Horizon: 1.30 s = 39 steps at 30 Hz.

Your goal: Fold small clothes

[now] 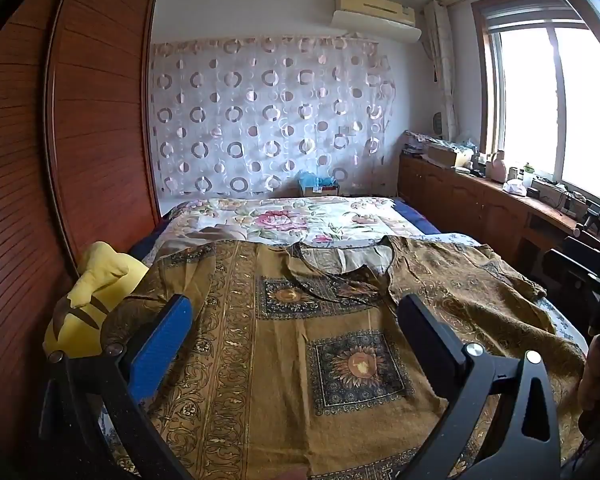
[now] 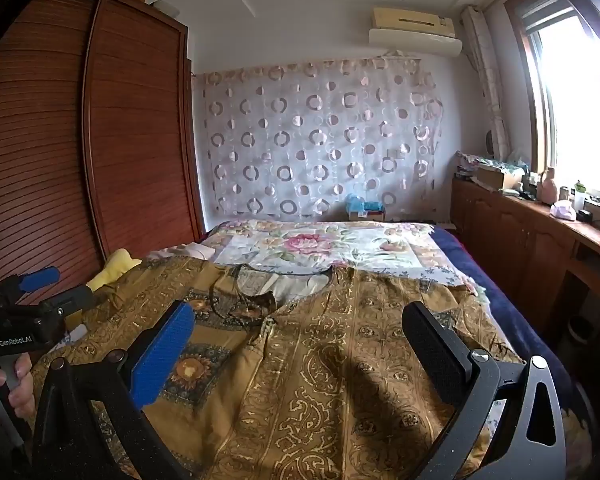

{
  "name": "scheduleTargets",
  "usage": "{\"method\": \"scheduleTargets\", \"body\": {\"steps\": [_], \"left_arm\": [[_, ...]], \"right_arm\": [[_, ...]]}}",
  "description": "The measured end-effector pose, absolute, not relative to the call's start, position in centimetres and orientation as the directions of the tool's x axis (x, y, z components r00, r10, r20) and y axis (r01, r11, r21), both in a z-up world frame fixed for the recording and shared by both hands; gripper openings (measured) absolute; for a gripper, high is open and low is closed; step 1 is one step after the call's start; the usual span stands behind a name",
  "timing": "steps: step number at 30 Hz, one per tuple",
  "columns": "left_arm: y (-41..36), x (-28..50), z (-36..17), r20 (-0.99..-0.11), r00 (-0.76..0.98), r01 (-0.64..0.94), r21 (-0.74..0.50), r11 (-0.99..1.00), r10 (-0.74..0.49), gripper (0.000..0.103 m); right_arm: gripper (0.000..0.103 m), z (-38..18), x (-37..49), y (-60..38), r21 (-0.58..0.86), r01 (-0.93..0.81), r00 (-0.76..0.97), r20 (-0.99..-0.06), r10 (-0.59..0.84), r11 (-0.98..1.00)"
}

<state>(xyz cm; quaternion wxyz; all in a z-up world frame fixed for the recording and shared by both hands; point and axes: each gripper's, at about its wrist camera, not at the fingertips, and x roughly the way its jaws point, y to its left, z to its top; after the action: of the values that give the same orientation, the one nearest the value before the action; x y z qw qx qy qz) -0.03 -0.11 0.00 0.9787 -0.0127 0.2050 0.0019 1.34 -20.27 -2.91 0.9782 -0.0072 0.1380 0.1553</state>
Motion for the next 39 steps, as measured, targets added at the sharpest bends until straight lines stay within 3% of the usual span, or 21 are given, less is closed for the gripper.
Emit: {"method": "scheduleTargets", "body": {"steps": [39], "left_arm": [[0.06,-0.41,0.53,-0.39,0.921,-0.008,-0.012,1.0,0.003,0.103]], "right_arm": [[0.103,-2.73,0.9,-20.13,0.028,-0.3,0.917,-0.265,0.297,0.953]]}}
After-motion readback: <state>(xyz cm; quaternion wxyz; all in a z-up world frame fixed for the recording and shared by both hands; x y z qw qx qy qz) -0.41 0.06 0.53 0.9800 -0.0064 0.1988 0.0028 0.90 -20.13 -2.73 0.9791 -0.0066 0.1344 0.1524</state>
